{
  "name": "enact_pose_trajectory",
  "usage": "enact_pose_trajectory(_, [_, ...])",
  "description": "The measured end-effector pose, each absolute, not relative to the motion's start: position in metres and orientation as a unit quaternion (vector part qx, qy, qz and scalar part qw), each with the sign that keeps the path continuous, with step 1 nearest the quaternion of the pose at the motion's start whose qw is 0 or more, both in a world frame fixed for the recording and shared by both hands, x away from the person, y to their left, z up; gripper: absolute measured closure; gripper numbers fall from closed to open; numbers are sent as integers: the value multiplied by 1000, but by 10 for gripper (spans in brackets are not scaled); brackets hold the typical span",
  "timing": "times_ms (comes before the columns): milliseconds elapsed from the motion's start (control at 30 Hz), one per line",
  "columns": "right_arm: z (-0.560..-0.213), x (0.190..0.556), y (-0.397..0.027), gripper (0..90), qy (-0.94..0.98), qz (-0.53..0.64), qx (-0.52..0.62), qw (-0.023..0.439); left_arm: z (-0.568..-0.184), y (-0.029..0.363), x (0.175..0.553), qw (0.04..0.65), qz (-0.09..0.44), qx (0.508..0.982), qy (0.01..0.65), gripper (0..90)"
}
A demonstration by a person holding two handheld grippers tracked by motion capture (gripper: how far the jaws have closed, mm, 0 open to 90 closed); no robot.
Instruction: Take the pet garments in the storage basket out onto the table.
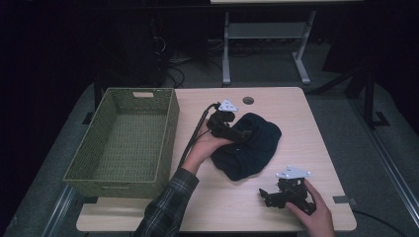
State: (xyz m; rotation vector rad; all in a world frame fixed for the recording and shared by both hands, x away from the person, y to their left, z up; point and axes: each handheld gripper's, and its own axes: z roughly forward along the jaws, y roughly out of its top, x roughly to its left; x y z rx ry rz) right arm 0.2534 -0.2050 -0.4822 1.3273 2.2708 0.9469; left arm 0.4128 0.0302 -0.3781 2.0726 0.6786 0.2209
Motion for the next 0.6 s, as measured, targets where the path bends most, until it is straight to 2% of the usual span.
enact_pose_trajectory(600, [-483, 254, -205, 4, 801, 334, 466, 174, -379, 76, 354, 453, 126, 838, 278, 133])
